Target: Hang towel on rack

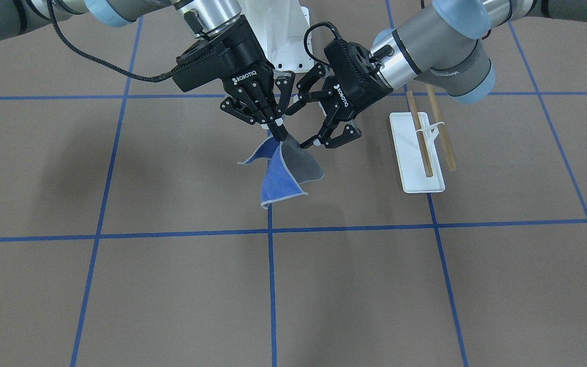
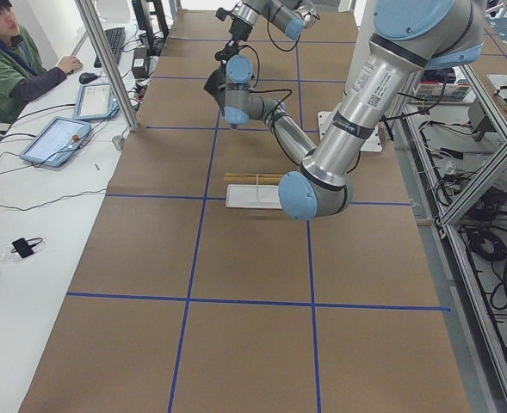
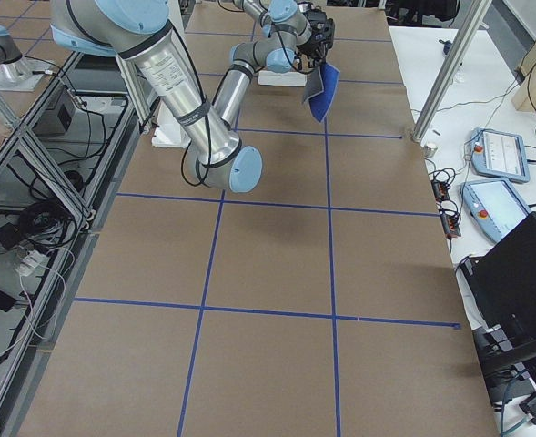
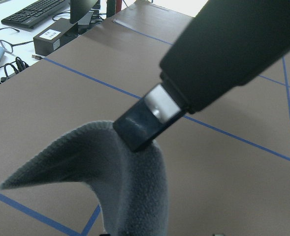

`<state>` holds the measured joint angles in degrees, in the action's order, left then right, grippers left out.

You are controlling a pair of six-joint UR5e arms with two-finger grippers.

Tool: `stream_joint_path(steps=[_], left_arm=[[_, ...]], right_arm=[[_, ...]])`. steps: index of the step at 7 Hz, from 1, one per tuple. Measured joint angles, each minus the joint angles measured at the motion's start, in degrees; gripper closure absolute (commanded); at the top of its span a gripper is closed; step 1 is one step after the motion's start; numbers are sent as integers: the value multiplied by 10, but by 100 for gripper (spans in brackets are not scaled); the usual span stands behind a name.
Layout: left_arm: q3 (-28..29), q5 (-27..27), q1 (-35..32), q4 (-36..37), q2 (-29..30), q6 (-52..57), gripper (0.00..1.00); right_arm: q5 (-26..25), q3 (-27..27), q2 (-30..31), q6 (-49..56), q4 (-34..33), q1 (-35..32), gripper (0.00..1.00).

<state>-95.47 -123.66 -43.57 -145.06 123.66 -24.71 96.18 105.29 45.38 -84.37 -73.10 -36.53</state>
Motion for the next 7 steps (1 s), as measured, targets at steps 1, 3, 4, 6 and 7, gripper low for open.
stream_joint_path(steps=[1,3,4,6,7], left_arm=[[0,0,0,-2,1,-6,41],[-1,0,1,-12,0,-20,42],[-1,0,1,-14,0,-22,44],[-1,0,1,-16,0,-30,62],[-1,0,1,-17,0,-36,74]], right_arm=[[0,0,0,0,0,3,100],[0,0,0,0,-1,9,100],[0,0,1,0,-1,12,100],[0,0,1,0,-1,16,100],[0,0,1,0,-1,17,100]])
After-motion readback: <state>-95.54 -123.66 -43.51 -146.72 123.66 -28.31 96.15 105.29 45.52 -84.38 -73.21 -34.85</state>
